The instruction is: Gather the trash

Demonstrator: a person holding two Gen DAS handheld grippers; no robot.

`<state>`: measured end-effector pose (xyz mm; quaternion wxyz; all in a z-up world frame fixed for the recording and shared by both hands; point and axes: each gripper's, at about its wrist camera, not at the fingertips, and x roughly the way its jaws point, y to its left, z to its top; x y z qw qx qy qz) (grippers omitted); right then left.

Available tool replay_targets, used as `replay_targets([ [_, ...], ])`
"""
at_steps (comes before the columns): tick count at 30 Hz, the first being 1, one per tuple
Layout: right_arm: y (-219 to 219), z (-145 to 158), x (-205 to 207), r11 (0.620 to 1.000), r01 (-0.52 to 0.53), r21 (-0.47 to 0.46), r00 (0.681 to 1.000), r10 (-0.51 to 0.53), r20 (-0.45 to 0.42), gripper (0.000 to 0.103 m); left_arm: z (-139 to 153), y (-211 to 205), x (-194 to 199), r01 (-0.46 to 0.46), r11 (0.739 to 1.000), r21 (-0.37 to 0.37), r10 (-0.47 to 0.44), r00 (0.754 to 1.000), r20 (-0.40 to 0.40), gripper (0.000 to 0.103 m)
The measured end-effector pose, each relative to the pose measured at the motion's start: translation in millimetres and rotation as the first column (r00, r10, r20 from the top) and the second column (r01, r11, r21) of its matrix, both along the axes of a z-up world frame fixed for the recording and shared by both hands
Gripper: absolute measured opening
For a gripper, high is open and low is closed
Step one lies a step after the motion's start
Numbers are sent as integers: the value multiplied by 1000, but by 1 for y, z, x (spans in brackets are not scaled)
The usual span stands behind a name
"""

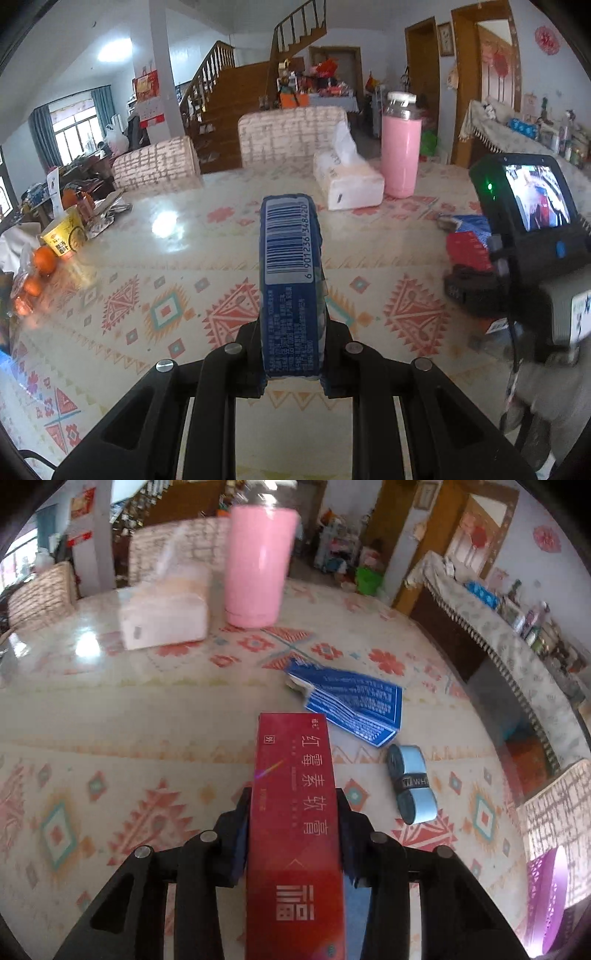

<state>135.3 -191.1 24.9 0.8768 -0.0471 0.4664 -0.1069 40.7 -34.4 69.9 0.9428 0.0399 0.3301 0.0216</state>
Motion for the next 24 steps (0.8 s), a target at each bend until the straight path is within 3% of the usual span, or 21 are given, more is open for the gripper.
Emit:
replay_targets([
  [7,-1,37,-43,995,-69,71,994,62,89,43,7,13,-6,9,994,-112,-6,1000,28,20],
  [13,-17,55,-104,986,-102,130,988,85,131,43,9,17,-10,23,983,-185,-17,999,38,20],
  [24,-53,62,-207,968,-85,235,980,38,196,43,16,4,-27,83,976,-203,-66,994,90,20],
])
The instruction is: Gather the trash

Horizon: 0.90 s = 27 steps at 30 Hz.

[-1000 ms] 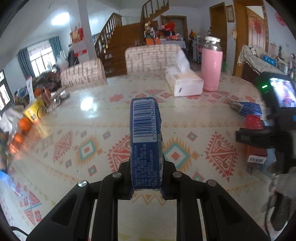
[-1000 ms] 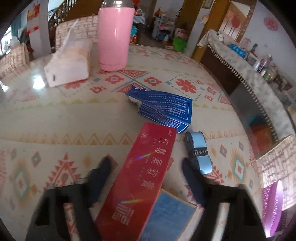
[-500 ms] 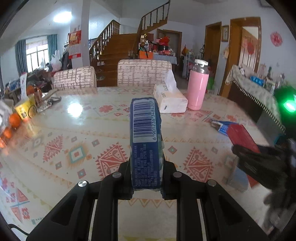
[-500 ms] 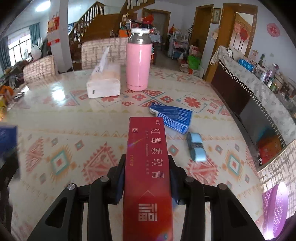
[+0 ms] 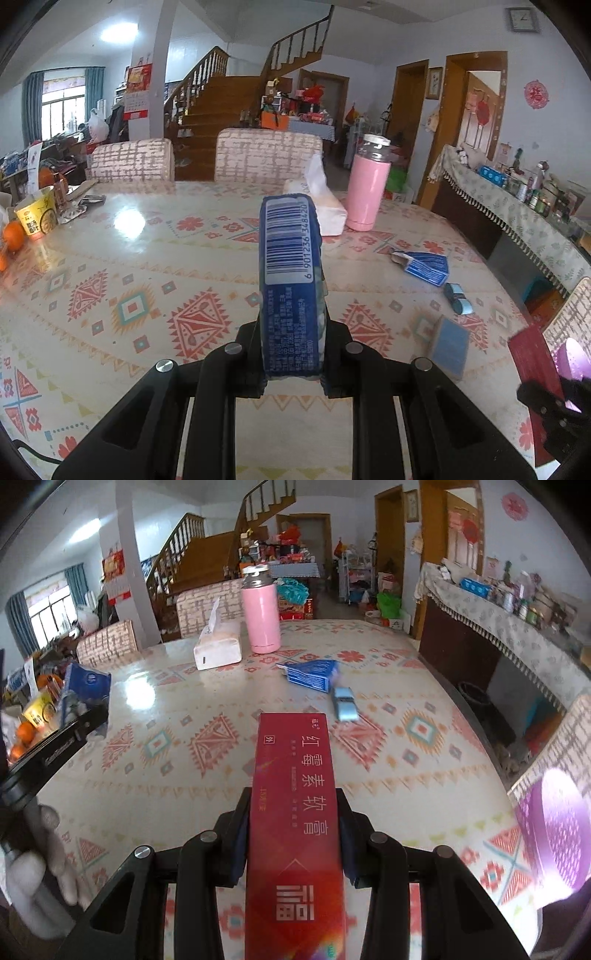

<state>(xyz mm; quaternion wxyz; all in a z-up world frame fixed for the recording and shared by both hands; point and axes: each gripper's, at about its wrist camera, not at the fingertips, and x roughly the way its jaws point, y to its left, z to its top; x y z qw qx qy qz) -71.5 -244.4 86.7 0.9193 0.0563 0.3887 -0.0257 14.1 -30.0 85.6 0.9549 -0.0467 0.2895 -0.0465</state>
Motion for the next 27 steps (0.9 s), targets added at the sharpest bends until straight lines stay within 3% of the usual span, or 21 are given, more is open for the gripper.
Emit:
replay_targets([
  [10,-25,-1,-45,998,44,54,998,-46,33,43,3,-15,-13,27,1000,13,-28,999,42,20],
  [27,-29,-4,-53,996,45,71,997,-49,61,43,5,-23,-21,82,997,-9,-82,995,53,20],
])
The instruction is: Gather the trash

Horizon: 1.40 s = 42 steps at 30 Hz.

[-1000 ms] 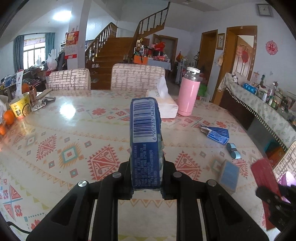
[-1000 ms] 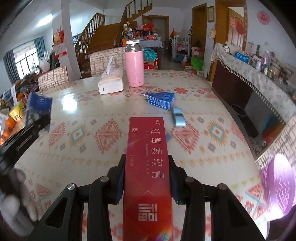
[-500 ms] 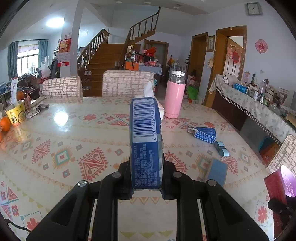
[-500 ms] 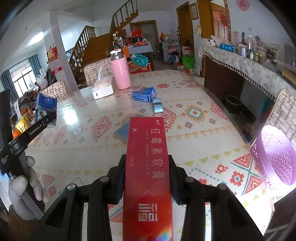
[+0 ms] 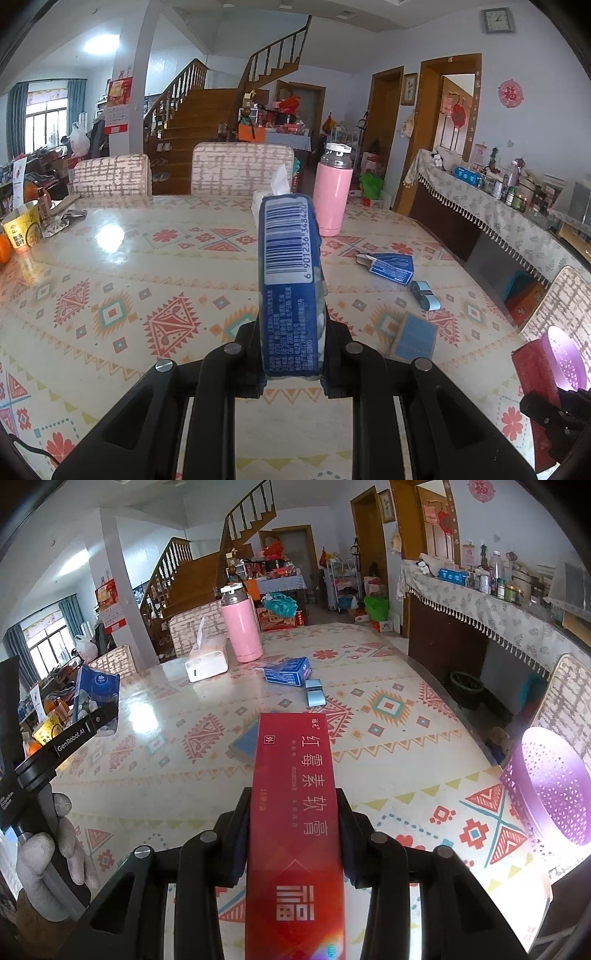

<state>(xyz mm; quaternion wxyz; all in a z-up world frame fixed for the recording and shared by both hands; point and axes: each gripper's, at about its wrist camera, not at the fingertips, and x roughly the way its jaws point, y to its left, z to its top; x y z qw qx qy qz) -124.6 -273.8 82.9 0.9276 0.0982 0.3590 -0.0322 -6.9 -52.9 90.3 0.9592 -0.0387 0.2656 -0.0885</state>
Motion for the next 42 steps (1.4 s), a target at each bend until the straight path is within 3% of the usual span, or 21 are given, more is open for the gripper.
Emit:
replay_targets([
  [30,-6,-10,2,1000,-2,22,1000,2,-8,44,3,-7,-7,31,1000,4,-31,999,22,20],
  [42,-62,-2,-34,996,78,53,996,-80,28,44,-9,-30,-1,64,992,104,-63,998,-14,20],
])
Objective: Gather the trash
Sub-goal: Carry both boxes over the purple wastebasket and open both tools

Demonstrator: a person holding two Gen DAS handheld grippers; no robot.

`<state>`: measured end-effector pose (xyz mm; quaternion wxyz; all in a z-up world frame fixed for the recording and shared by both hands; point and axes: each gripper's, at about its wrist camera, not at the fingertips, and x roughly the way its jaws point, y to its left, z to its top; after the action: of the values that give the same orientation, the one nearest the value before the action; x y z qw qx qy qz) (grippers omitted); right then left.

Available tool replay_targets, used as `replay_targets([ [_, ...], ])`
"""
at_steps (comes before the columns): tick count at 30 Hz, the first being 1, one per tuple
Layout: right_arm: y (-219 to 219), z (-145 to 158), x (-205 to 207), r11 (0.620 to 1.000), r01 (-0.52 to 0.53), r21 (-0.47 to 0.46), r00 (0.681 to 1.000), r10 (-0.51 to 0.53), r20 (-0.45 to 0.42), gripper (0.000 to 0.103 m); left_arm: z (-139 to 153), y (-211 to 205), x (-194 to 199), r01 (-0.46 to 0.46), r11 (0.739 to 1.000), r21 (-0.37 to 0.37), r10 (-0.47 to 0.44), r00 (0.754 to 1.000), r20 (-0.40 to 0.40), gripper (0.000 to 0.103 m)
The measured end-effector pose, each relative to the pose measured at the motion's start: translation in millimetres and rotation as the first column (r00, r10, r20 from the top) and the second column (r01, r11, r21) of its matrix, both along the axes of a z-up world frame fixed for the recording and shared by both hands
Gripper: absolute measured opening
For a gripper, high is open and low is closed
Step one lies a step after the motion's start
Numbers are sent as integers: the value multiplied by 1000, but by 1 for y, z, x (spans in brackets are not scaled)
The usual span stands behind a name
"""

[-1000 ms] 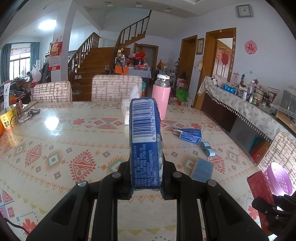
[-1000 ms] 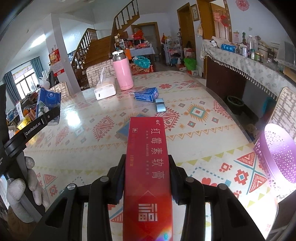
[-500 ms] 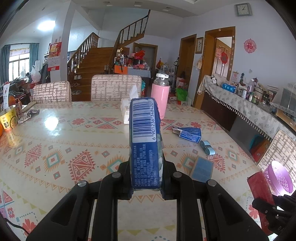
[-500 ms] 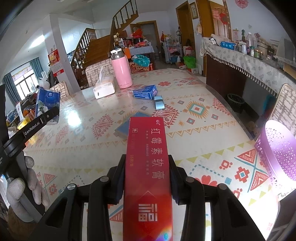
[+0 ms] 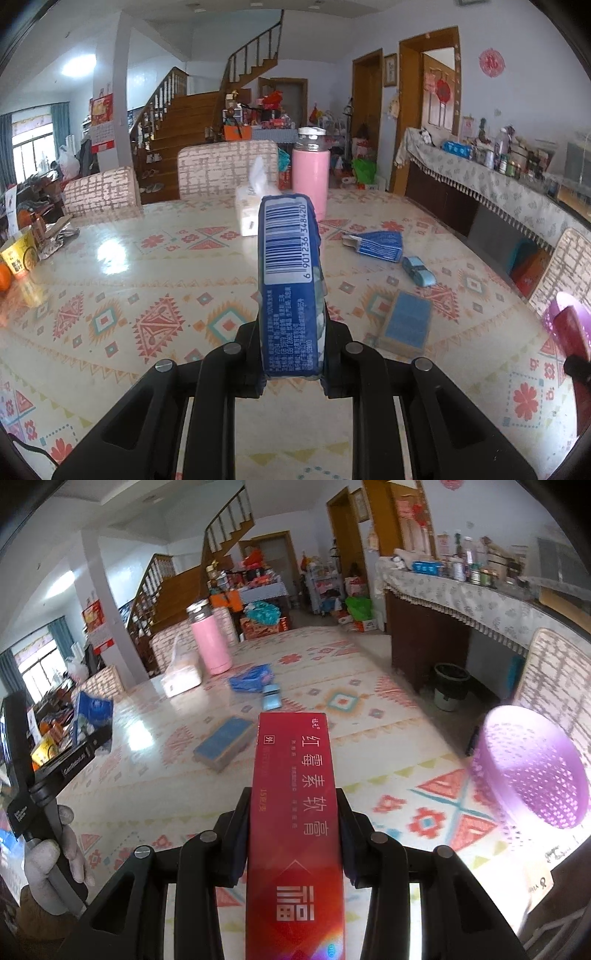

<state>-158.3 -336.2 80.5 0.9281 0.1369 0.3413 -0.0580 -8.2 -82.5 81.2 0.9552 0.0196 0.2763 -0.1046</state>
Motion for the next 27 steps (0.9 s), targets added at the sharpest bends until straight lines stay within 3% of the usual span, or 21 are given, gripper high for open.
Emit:
replay_targets([
  [9,-83,-2,-41,991,122,47,991,-124,41,44,19,-71,-26,175,984,26,-174,984,-42,20],
  [18,-173,-14,-88,957,259,133,963,-265,35,44,24,-192,-62,368,924,106,-367,930,-32,20],
  [27,-215,-13,-105,948,288,138,954,-296,45,44,8,-280,-83,459,875,153,-452,888,-79,20],
])
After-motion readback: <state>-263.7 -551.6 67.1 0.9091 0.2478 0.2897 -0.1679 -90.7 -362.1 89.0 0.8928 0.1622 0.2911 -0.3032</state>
